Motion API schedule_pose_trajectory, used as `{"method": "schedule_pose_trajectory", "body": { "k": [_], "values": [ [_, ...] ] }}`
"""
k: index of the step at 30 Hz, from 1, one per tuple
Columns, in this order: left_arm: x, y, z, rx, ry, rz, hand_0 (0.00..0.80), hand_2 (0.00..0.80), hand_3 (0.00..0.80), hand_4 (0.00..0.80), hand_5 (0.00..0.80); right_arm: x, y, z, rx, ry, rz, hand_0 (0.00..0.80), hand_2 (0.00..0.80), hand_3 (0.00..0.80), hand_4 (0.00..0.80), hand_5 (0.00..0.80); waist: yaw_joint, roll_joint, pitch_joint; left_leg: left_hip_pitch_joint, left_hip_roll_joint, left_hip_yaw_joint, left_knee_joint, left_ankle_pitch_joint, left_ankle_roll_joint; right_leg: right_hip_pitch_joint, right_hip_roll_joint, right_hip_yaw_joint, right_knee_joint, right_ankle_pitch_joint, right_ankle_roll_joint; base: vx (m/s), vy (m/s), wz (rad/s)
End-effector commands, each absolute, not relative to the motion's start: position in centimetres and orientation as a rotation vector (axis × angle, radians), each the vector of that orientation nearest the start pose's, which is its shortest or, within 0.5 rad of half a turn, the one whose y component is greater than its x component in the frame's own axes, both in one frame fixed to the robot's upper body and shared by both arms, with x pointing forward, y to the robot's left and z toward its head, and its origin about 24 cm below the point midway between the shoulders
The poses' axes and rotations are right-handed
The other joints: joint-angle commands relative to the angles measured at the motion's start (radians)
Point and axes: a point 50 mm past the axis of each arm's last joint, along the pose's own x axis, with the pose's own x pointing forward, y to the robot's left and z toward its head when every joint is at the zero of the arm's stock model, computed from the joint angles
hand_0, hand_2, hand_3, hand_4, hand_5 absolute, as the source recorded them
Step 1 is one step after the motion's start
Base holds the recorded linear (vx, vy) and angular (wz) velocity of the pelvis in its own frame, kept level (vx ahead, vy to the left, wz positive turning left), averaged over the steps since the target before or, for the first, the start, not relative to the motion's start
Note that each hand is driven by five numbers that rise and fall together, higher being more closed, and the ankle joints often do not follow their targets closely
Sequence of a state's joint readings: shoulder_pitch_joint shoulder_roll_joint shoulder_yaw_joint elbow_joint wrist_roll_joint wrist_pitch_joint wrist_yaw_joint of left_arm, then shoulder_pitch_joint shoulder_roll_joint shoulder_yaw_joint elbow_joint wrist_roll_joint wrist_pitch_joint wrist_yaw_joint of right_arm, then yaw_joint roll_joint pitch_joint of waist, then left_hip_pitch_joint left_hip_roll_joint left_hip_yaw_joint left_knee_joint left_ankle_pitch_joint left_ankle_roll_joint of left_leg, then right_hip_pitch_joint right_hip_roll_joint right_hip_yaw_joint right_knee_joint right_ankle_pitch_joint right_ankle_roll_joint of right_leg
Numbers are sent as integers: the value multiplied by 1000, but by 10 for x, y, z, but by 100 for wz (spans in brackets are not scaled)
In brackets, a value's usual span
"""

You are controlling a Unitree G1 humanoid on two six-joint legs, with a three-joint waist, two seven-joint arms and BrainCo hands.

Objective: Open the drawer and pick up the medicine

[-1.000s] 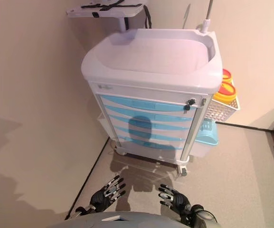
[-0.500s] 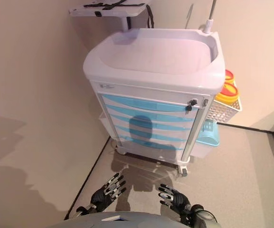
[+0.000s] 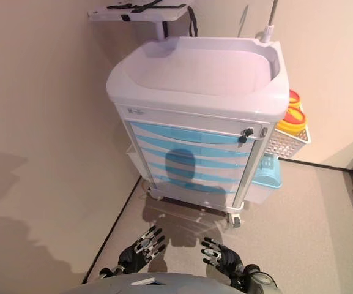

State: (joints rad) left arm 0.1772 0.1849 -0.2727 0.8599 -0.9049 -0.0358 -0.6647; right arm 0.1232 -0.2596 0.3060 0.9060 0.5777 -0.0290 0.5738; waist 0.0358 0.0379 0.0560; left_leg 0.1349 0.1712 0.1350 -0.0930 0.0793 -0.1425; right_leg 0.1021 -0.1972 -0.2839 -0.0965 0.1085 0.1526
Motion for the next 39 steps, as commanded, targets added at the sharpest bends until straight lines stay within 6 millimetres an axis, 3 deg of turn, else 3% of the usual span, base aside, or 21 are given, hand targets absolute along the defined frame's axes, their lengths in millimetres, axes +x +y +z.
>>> {"method": "schedule_pose_trajectory", "body": {
  "k": [1,8,14,18,26,31,39],
  "values": [
    [124,159,-129,-881,700,-271,0,0,0,0,0,130,-164,-134,510,832,378,0,0,0,0,0,4,-58,59,5,-83,40,54,-82,90,-12,-16,4,16,16,-5,68,2,0],
    [125,158,-130,-989,722,-225,0,0,0,0,0,129,-168,-134,519,827,330,0,0,0,0,0,-15,-54,81,-19,-69,30,80,-81,94,-45,-16,42,84,-20,-14,60,8,-1],
    [144,151,-125,-1187,689,-155,0,0,0,0,0,129,-169,-133,574,801,271,0,0,0,0,0,-47,-51,123,-73,-45,11,114,-77,101,-141,-9,77,227,-82,-31,12,-3,-10],
    [172,143,-116,-1313,605,-120,0,0,0,0,0,135,-166,-131,598,768,261,0,0,0,0,0,-71,-55,169,-136,-27,6,140,-74,97,-234,-5,100,295,-99,-35,-83,-22,-7],
    [209,141,-95,-1463,378,-98,0,0,0,0,0,142,-157,-127,580,762,312,0,0,0,0,0,-110,-85,230,-238,5,14,282,-99,85,-337,7,146,365,-98,-40,-9,-41,-9],
    [228,151,-80,-1519,268,-79,0,0,0,0,0,141,-157,-124,580,766,326,0,0,0,0,0,-134,-107,256,-274,30,24,345,-112,79,-367,23,161,397,-105,-45,37,-51,-13],
    [281,170,-34,-1534,11,-114,0,0,0,0,0,153,-153,-111,558,723,422,0,0,0,0,0,-177,-148,318,-396,75,17,464,-156,64,-465,66,178,462,-135,-52,-31,-53,-12]
  ]
}}
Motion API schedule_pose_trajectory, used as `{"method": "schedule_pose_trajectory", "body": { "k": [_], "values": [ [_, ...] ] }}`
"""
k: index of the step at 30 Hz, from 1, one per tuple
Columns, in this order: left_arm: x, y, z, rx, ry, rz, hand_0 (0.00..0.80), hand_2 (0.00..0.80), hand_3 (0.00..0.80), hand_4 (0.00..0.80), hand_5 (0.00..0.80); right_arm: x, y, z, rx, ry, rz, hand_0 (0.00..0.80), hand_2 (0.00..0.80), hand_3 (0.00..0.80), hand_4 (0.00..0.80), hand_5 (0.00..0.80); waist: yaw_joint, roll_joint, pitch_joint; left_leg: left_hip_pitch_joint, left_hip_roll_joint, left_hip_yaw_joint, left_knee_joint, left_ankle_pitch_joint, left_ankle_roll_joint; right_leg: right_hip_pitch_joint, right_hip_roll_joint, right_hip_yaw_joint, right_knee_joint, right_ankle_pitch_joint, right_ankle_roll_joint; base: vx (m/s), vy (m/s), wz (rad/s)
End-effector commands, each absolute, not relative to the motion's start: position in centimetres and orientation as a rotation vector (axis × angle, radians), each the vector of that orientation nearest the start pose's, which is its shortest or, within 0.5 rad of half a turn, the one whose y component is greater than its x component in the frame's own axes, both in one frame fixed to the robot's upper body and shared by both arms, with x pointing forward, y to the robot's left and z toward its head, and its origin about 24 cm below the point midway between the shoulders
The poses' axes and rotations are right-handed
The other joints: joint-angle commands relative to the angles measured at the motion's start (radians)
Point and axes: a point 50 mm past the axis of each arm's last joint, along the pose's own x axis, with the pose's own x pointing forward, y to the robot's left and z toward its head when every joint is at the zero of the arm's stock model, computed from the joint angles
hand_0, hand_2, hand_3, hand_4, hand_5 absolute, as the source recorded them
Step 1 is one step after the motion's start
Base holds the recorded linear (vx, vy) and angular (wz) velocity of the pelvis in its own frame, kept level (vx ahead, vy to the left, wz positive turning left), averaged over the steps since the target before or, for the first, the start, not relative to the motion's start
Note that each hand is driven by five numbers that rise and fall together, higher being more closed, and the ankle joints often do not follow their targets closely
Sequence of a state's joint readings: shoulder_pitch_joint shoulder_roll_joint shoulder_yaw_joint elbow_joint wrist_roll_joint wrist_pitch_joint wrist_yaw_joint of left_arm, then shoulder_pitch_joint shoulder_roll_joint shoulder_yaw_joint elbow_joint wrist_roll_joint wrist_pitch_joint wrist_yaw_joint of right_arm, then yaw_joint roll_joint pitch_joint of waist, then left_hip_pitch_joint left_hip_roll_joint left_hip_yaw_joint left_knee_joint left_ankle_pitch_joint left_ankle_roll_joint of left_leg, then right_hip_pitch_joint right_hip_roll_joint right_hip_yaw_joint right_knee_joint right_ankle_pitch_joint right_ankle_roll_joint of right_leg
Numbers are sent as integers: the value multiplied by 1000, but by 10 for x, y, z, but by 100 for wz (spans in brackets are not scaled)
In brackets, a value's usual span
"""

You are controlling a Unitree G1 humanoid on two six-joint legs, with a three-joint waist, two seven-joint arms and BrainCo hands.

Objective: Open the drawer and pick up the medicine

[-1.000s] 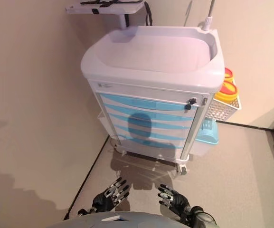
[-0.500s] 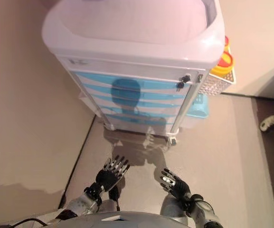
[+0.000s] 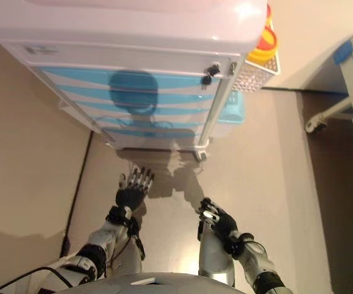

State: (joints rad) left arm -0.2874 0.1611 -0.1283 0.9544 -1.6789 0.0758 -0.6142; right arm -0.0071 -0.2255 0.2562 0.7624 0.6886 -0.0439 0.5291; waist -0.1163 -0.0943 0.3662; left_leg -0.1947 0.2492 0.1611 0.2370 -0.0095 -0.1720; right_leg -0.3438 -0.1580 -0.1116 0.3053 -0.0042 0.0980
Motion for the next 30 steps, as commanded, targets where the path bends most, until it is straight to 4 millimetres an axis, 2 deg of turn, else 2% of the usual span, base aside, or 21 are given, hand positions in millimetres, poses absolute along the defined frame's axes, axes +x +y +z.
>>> {"method": "schedule_pose_trajectory", "body": {
  "k": [1,7,15,24,30],
  "values": [
    [288,175,-27,-1532,-16,-115,0,0,0,0,0,153,-153,-110,560,719,431,0,0,0,0,0,-27,-21,15,-79,2,-11,144,-68,92,-28,31,5,68,-23,2,-23,-71,-10],
    [323,203,17,-1476,-158,-145,0,0,0,0,0,155,-152,-103,560,703,485,0,0,0,0,0,-48,-47,44,-143,23,-18,191,-72,83,-72,52,3,102,-33,-6,-9,-63,-7],
    [356,242,80,-1382,-308,-155,0,0,0,0,0,151,-152,-98,568,682,528,0,0,0,0,0,-74,-79,66,-183,53,-10,204,-66,70,-94,70,-10,100,-34,-12,6,-57,-2],
    [376,266,140,-1259,-420,-177,0,0,0,0,0,142,-149,-97,580,668,562,0,0,0,0,0,-92,-106,87,-215,70,-13,224,-74,64,-96,87,-15,80,-30,-20,24,-48,-2],
    [382,271,172,-1175,-470,-204,0,0,0,0,0,137,-148,-98,593,670,569,0,0,0,0,0,-94,-118,96,-220,80,-16,233,-80,61,-84,97,-21,65,-27,-26,28,-44,0]
  ]
}}
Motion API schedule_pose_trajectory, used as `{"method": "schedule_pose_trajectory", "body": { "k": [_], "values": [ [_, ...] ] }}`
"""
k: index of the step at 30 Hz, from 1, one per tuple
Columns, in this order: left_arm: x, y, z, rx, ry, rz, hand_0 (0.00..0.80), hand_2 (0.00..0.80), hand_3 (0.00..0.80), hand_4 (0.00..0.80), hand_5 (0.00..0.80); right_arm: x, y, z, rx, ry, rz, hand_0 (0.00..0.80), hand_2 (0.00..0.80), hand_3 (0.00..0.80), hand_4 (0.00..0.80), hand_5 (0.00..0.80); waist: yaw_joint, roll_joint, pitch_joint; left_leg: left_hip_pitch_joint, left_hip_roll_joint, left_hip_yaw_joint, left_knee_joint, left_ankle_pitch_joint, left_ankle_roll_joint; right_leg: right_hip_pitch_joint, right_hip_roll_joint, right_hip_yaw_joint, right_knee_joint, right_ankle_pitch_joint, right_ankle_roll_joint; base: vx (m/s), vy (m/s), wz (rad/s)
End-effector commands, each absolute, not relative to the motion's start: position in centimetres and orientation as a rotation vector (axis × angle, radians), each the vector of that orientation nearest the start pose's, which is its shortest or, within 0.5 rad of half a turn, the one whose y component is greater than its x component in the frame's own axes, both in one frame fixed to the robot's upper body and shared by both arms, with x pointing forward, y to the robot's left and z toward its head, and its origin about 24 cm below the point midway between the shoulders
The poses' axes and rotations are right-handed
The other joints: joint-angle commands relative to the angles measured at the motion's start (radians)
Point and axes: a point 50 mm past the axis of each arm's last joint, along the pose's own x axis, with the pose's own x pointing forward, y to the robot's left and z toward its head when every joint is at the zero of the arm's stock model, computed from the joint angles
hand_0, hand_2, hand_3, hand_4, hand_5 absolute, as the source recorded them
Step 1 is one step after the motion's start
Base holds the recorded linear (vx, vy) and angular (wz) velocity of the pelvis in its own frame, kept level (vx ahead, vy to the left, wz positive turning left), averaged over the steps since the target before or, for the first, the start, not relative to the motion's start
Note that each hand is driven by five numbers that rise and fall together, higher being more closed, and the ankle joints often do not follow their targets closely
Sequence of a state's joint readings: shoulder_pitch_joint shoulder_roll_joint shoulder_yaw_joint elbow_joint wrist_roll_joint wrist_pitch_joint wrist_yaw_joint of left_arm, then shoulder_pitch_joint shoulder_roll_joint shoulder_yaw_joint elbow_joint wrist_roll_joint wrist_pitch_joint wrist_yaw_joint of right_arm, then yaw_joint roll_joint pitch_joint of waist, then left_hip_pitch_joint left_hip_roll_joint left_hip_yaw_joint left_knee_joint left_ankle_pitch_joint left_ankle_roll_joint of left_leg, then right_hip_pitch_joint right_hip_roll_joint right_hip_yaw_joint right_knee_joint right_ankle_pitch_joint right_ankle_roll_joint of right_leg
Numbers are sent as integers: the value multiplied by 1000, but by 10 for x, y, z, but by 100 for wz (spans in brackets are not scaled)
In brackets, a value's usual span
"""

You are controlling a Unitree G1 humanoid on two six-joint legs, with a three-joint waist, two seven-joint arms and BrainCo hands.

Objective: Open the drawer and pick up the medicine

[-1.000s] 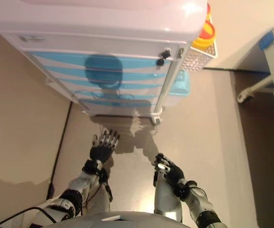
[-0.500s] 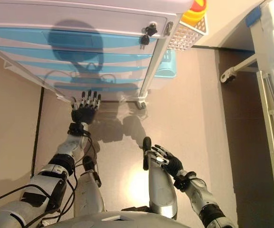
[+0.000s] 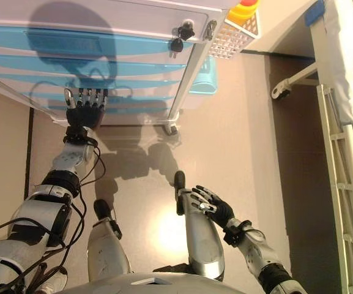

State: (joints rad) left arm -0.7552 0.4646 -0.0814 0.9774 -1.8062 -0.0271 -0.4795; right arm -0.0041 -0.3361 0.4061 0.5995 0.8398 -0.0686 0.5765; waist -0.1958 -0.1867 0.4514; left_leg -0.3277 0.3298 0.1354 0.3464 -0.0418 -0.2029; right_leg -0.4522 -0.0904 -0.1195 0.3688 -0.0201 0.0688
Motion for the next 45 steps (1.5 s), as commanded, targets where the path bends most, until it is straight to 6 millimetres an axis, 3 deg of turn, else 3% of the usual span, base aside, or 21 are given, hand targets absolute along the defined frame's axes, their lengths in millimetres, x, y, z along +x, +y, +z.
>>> {"method": "schedule_pose_trajectory", "body": {
  "k": [1,3,8,9,10,14,18,27,30,32,37,45],
  "values": [
    [382,271,177,-1167,-477,-208,0,0,0,0,0,137,-147,-98,595,671,570,0,0,0,0,0,-15,-27,11,-87,0,9,124,-48,92,26,31,-13,0,-11,2,28,-30,0],
    [384,274,192,-1141,-516,-226,0,0,0,0,0,135,-145,-98,596,671,576,0,0,0,0,0,-14,-31,13,-91,1,4,131,-52,93,29,33,-13,-1,-11,1,23,-31,1],
    [383,273,207,-1097,-556,-264,0,0,0,0,0,130,-142,-99,615,678,576,0,0,0,0,0,-6,-37,14,-87,3,-3,136,-60,93,50,39,-17,-13,-12,-2,32,-42,1],
    [383,274,210,-1087,-576,-271,769,769,769,769,769,129,-141,-99,617,680,577,0,0,0,0,0,-3,-38,14,-84,1,-7,136,-61,94,57,40,-18,-16,-12,-2,39,-47,0],
    [382,274,211,-1084,-587,-276,800,800,800,800,800,128,-140,-100,618,680,576,0,0,0,0,0,0,-38,14,-82,0,-10,134,-61,94,63,41,-18,-20,-12,-2,33,-38,0],
    [381,268,202,-1084,-570,-302,800,800,800,800,800,129,-135,-100,636,678,568,0,0,0,0,0,11,-37,14,-71,-6,-16,121,-58,96,82,44,-17,-37,-11,-3,16,-30,7],
    [377,265,179,-1132,-536,-299,800,800,800,800,800,129,-133,-98,643,670,556,0,0,0,0,0,24,-30,15,-60,-14,-21,112,-58,98,102,42,-17,-50,-13,-3,1,-5,3],
    [357,255,108,-1208,-413,-247,800,800,800,800,800,130,-129,-97,644,671,526,0,0,0,0,0,60,-11,14,-16,-33,-21,75,-43,100,151,26,-33,-78,-7,4,-3,19,5],
    [340,244,71,-1272,-360,-227,800,800,800,800,800,132,-128,-96,643,663,513,0,0,0,0,0,79,0,17,-5,-45,-26,62,-36,102,163,15,-41,-87,-2,8,-24,41,11],
    [321,234,37,-1327,-317,-204,800,800,800,800,800,132,-129,-96,643,660,498,0,0,0,0,0,95,9,20,4,-55,-32,55,-31,104,175,7,-48,-92,1,10,-18,48,10],
    [273,215,-24,-1387,-193,-140,800,800,800,800,800,135,-134,-96,649,658,472,0,0,0,0,0,134,20,23,19,-68,-47,35,-14,106,197,-6,-74,-94,2,12,-11,39,13],
    [231,234,-64,-1461,-107,85,800,800,800,800,800,139,-136,-98,638,668,472,0,0,0,0,0,177,7,27,31,-65,-68,9,5,97,220,-6,-112,-102,3,16,-30,20,10]
  ]
}}
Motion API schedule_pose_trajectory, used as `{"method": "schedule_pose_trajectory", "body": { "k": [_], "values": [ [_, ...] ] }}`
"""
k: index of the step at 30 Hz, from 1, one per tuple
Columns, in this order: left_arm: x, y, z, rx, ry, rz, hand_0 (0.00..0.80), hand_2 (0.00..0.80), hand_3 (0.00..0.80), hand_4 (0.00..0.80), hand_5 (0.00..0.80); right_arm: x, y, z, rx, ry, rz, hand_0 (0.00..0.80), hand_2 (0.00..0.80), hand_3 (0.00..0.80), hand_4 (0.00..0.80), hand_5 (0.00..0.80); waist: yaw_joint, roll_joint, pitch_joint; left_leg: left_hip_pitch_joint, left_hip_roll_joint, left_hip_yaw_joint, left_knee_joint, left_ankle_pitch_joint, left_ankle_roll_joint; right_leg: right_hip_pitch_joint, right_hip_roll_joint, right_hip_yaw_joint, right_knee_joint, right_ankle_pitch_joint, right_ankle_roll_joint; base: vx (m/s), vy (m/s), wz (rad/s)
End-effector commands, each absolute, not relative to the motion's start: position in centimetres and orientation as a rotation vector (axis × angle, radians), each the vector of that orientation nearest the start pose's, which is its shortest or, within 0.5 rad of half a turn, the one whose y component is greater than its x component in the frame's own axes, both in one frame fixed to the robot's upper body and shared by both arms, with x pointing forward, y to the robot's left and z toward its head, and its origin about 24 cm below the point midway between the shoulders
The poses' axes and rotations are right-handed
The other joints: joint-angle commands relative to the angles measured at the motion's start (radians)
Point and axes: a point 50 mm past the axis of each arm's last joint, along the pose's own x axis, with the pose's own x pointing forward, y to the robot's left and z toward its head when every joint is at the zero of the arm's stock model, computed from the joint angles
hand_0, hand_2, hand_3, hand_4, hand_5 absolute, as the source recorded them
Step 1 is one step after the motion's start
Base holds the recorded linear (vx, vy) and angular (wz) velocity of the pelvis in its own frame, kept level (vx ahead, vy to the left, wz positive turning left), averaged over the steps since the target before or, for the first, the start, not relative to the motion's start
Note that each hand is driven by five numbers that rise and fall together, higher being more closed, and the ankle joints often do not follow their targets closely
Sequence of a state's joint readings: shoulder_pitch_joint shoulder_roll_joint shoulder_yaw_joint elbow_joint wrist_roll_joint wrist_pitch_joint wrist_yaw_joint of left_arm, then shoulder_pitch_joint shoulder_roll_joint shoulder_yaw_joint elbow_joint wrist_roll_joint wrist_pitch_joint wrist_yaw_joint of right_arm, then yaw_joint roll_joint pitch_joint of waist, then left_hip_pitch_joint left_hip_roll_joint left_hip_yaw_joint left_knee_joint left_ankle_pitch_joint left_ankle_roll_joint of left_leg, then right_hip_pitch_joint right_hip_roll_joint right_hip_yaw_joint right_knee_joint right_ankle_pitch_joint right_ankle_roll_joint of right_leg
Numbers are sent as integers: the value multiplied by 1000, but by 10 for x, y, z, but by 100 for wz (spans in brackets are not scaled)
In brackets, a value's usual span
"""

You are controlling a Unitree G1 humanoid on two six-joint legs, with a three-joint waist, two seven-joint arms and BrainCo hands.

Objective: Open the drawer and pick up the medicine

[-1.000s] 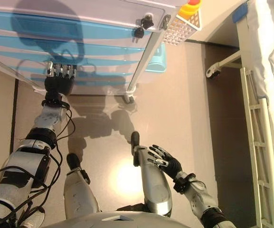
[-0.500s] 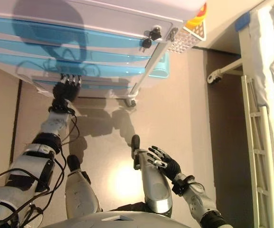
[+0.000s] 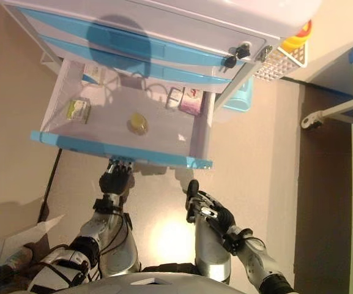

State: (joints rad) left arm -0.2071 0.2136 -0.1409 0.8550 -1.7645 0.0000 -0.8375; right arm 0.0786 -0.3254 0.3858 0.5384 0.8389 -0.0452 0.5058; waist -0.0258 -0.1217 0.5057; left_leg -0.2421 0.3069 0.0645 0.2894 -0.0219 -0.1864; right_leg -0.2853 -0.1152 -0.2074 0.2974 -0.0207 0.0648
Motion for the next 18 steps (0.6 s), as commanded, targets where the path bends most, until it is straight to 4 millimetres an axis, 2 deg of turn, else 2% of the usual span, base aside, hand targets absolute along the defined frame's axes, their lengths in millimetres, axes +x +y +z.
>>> {"method": "schedule_pose_trajectory", "body": {
  "k": [1,8,12,13,14,15,18],
  "values": [
    [228,237,-67,-1466,-96,113,800,800,800,800,800,140,-136,-99,638,669,471,0,0,0,0,0,9,-60,-27,-53,-41,1,63,-12,79,56,18,-28,-31,4,22,-35,18,13],
    [210,247,-84,-1507,-15,256,800,800,800,800,800,142,-139,-102,624,666,462,0,0,0,0,0,26,-68,-31,-63,-43,-7,39,27,78,53,5,-58,-54,30,23,-60,24,10],
    [199,245,-99,-1552,149,367,800,800,800,800,800,144,-141,-106,624,665,449,0,0,0,0,0,35,-67,-31,-64,-44,-12,42,27,76,54,-3,-69,-51,32,27,-23,27,8],
    [197,244,-101,-1556,173,380,759,759,759,759,759,144,-141,-106,624,666,448,0,0,0,0,0,36,-67,-32,-64,-44,-12,43,27,75,55,-4,-71,-50,32,27,-4,25,5],
    [194,245,-104,-1556,206,410,157,157,157,157,157,145,-141,-107,624,667,447,0,0,0,0,0,36,-68,-33,-65,-43,-12,48,27,74,56,-6,-73,-49,32,27,-2,28,8],
    [190,245,-108,-1563,263,440,0,0,0,0,0,144,-144,-108,621,672,446,0,0,0,0,0,36,-68,-35,-65,-40,-11,53,25,72,58,-6,-74,-48,30,27,4,40,10],
    [184,246,-114,-1565,333,498,0,0,0,0,0,141,-145,-111,614,685,447,0,0,0,0,0,34,-69,-42,-61,-36,-9,57,24,71,62,-8,-75,-46,29,29,15,40,6]
  ]
}}
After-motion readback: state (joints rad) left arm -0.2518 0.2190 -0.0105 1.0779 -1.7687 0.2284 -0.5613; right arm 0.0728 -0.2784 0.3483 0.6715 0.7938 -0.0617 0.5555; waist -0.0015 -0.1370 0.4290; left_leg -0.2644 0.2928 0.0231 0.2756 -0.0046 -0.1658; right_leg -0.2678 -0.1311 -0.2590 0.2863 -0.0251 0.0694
